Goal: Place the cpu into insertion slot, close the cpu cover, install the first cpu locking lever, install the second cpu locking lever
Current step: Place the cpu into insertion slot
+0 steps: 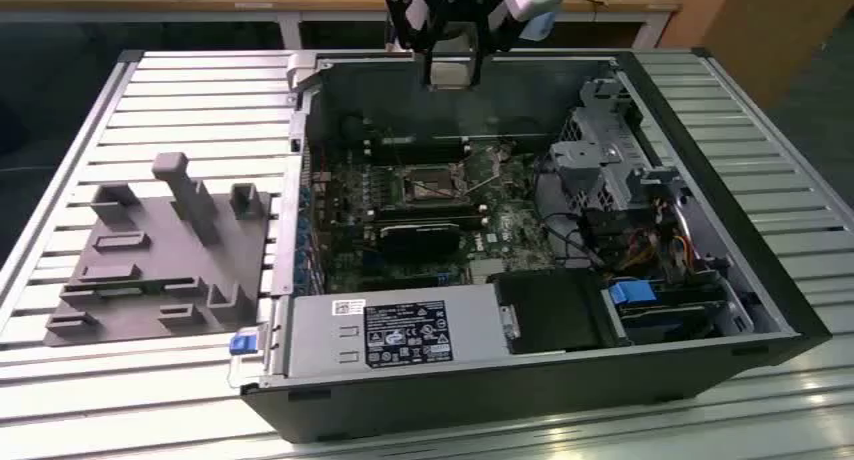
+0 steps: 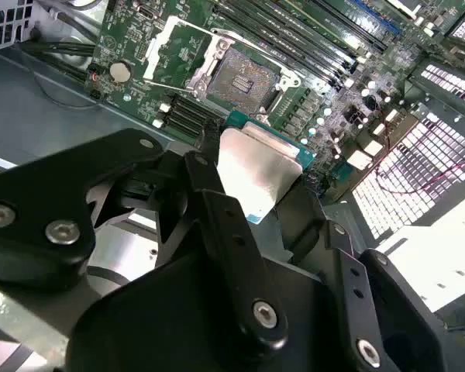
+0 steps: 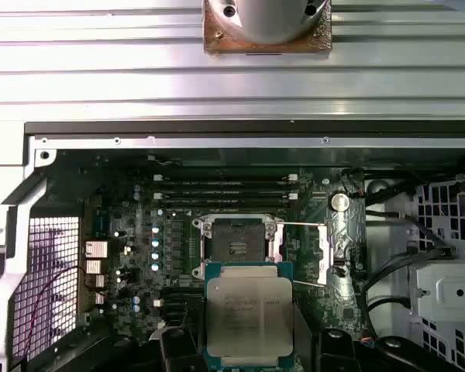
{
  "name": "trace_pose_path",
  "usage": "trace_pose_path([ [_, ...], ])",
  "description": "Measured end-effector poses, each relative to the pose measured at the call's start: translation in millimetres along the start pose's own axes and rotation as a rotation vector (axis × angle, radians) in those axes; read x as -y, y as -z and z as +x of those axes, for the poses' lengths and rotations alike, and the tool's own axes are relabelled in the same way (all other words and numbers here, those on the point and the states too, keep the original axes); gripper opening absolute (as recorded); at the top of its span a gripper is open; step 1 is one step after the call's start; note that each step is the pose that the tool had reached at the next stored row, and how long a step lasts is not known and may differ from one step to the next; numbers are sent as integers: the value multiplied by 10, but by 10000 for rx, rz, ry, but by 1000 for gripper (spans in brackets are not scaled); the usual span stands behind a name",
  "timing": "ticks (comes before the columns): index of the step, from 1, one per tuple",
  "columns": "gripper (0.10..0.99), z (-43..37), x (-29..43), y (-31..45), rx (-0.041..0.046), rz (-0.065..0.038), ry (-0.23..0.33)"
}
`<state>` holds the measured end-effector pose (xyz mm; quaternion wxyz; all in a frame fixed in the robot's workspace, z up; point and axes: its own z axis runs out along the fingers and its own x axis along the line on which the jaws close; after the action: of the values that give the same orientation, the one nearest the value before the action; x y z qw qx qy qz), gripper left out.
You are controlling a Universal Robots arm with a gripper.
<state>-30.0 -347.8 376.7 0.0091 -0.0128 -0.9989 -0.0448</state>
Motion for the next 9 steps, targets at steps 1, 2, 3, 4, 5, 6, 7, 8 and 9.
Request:
trace_pose_path([
  [1,541,0,0,0,0,0,0],
  [2,541,0,0,0,0,0,0],
  [3,541,0,0,0,0,0,0],
  [4,541,0,0,0,0,0,0],
  [5,541,0,0,0,0,0,0],
  [6,541,0,0,-2,0,1,1],
  [7,541,3,0,-6,10,0,1],
  [8,541,3,1,-13,19,0,2],
  [9,541,4,2,-20,26,0,3],
])
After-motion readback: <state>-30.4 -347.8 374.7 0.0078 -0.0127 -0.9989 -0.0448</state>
